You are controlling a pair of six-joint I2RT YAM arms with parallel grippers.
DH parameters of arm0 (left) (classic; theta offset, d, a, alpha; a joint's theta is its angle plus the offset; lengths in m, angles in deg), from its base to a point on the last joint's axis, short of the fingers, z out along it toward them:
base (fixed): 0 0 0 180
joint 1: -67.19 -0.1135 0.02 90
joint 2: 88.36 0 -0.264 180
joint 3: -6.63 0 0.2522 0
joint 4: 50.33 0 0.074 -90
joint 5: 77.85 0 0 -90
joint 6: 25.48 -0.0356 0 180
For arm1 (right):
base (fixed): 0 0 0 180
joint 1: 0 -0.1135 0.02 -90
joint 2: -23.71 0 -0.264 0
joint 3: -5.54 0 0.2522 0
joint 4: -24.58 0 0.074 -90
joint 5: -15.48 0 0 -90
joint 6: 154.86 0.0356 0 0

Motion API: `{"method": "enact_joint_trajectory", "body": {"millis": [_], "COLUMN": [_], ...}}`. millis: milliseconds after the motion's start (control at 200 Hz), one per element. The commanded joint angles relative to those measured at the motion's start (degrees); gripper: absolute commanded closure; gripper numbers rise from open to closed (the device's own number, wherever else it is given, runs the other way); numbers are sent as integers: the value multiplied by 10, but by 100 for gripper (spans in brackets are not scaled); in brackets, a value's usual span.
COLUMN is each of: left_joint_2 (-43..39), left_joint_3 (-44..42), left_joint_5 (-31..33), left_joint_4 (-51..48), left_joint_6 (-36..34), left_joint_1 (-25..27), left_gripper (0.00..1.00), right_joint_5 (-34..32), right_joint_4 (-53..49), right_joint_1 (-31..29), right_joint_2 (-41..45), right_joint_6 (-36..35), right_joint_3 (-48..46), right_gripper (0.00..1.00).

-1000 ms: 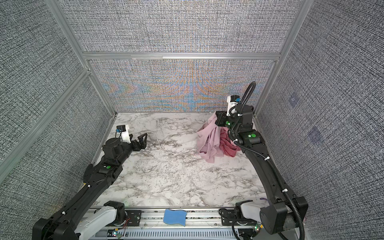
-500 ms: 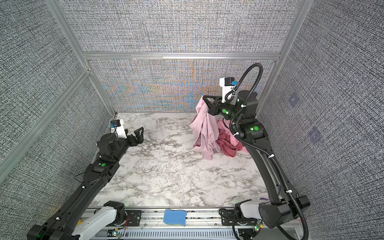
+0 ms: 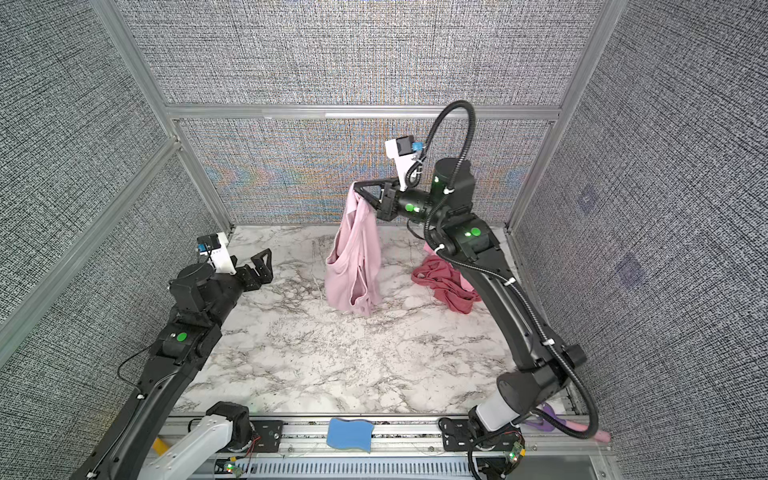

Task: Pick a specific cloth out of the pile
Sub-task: 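Lift the lilac cloth high out of the pile with the right gripper, then carry the lilac cloth toward the left gripper and lower it onto the table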

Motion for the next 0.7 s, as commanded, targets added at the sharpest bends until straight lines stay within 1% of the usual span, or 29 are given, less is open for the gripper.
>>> {"method": "enact_joint_trajectory", "body": {"millis": [0,190,325,415,585,691], "left_joint_2": [-28,-77,-102,-114,-128,-135], "left_joint_3": [8,26,41,52,71,73], "left_joint_5": [25,80,95,96,97,91], "left_joint_4": [-63,-133,-171,-194,-227,-233], "left_joint_6": [5,-14,-20,-22,-26,-27], "left_joint_1": [0,0,0,0,0,0], "left_gripper": [1,1,1,1,1,1], "right_joint_5": [19,25,26,29,39,37], "right_joint_4": [24,37,63,58,44,58], "right_joint_1": [-23,-66,-93,-114,-155,-177], "right_joint_2": [-43,-149,-228,-293,-423,-481], "right_joint_6": [10,24,49,60,89,112], "right_joint_3": [25,79,118,174,314,363], "right_gripper": [100,100,100,100,100,100]}}
